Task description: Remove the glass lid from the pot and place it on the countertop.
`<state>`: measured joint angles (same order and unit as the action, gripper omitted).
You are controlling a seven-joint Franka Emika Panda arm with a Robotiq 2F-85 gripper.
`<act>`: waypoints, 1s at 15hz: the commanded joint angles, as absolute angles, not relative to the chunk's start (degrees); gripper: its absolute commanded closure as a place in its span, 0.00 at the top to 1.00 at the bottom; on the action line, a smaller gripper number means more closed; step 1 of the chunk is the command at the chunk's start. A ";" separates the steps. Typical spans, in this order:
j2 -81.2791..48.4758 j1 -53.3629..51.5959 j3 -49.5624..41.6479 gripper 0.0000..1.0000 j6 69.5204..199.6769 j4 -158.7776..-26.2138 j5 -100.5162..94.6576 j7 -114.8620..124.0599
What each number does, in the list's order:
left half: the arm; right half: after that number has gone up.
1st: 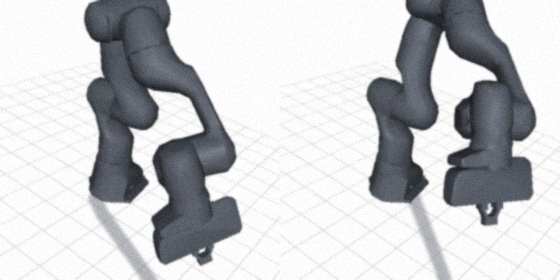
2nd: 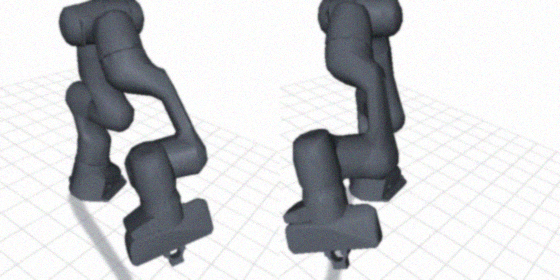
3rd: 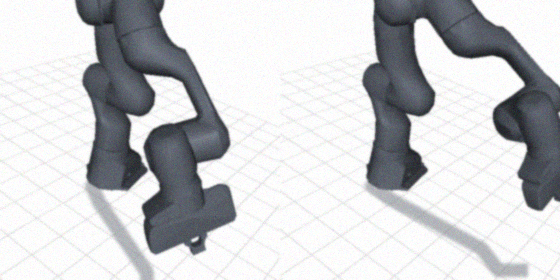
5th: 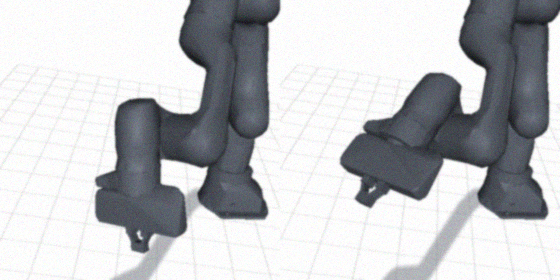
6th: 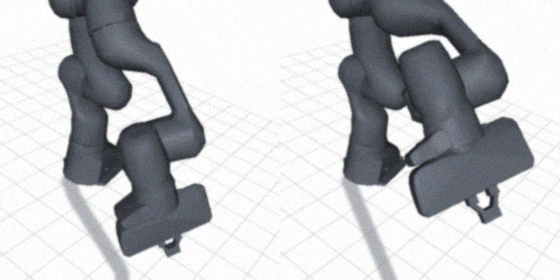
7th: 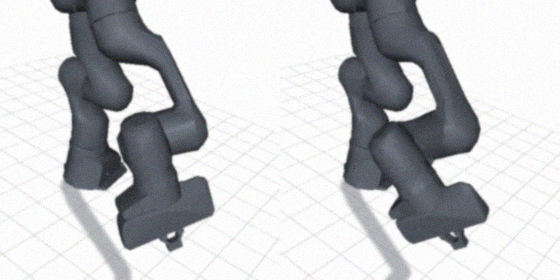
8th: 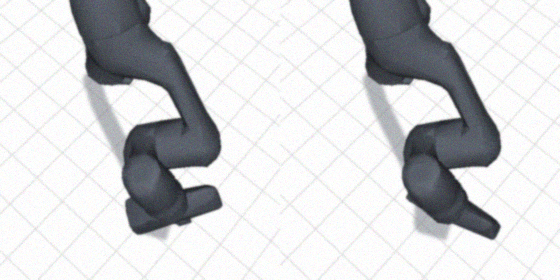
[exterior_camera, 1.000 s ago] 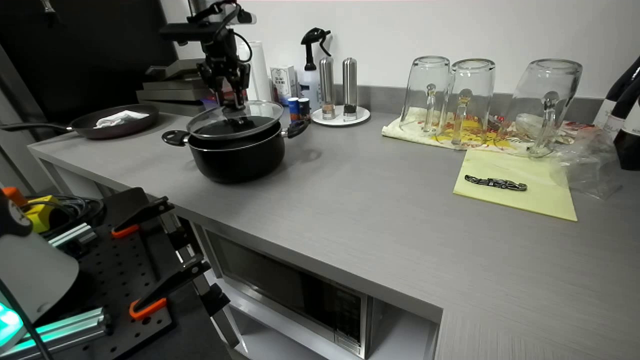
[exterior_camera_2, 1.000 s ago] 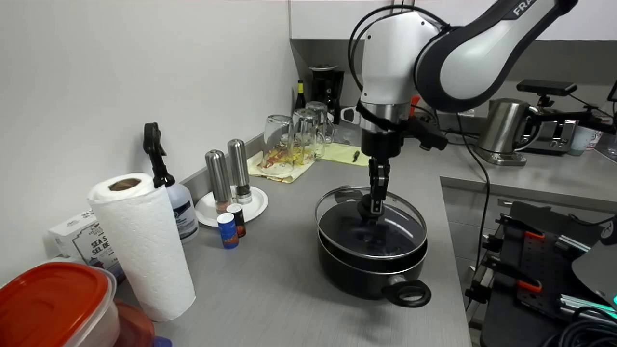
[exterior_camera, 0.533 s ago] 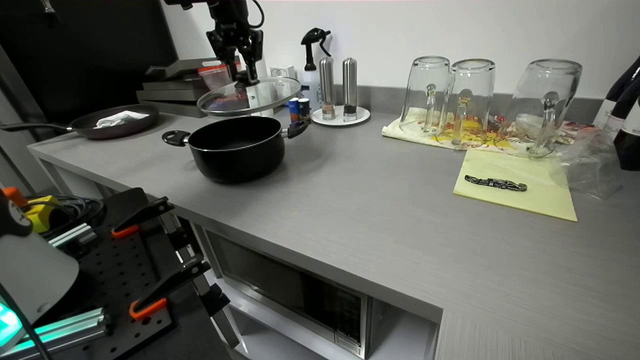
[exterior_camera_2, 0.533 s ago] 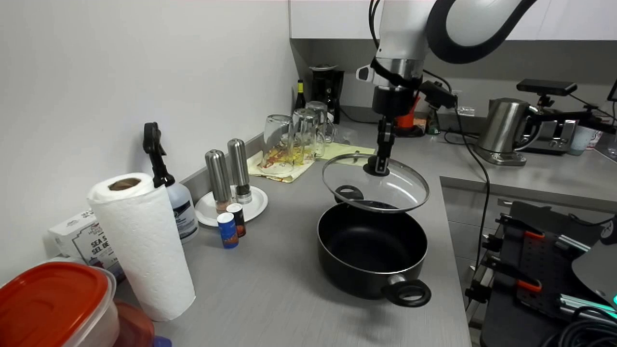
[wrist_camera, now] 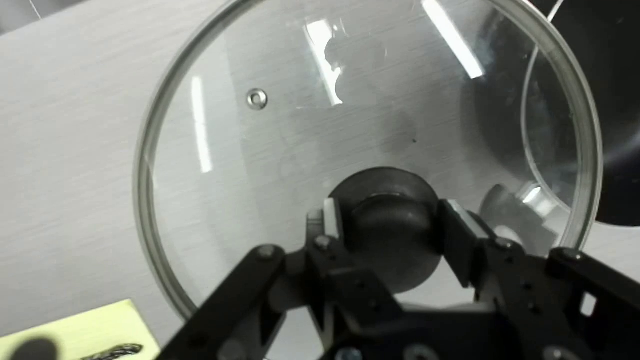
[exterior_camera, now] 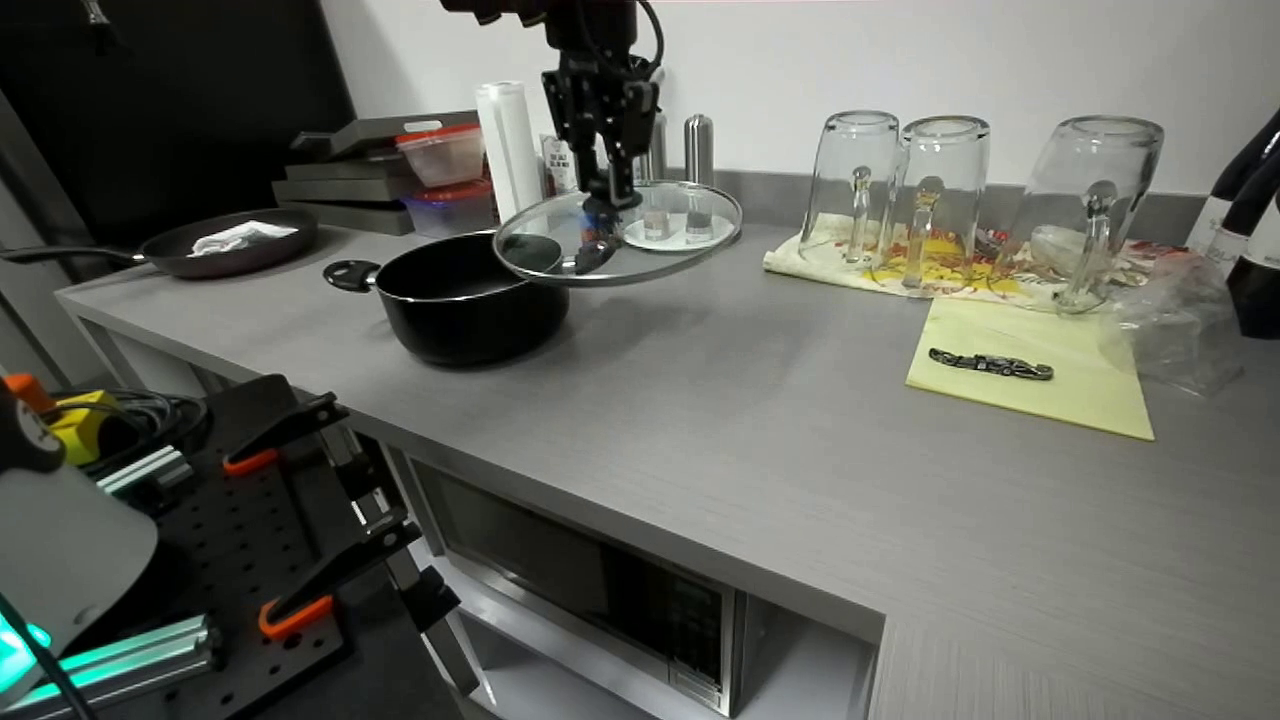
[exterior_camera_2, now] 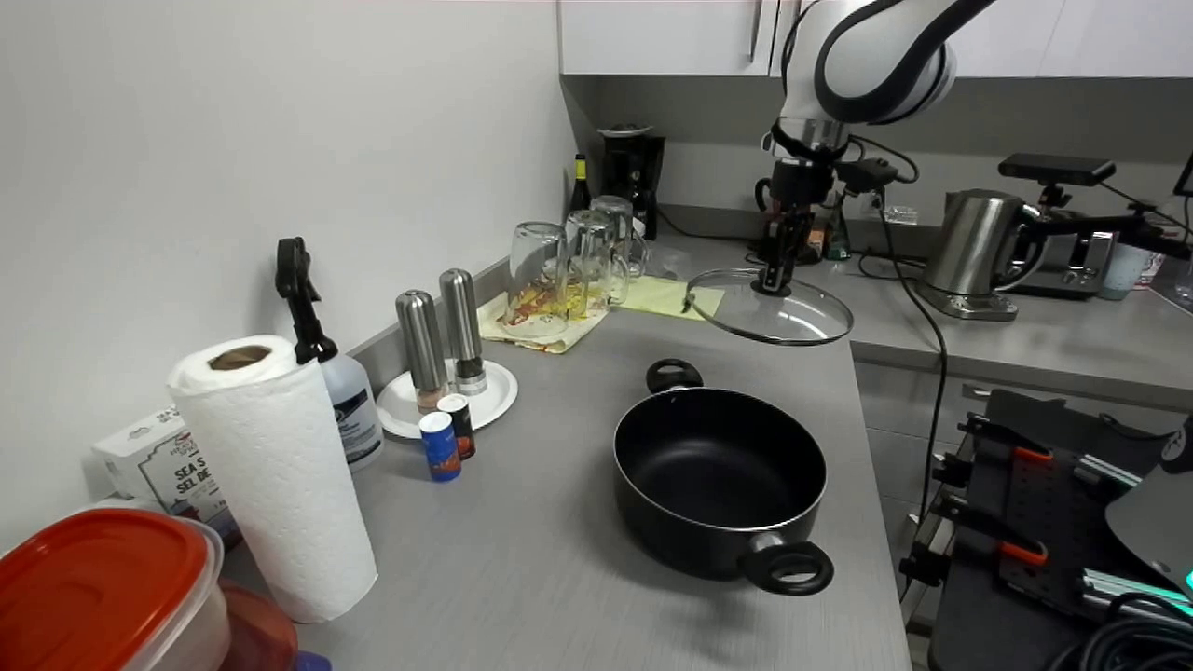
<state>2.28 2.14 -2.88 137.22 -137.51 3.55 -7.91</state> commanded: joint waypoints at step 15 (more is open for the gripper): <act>-24.01 6.48 -1.87 0.25 154.03 -131.92 11.92 1.71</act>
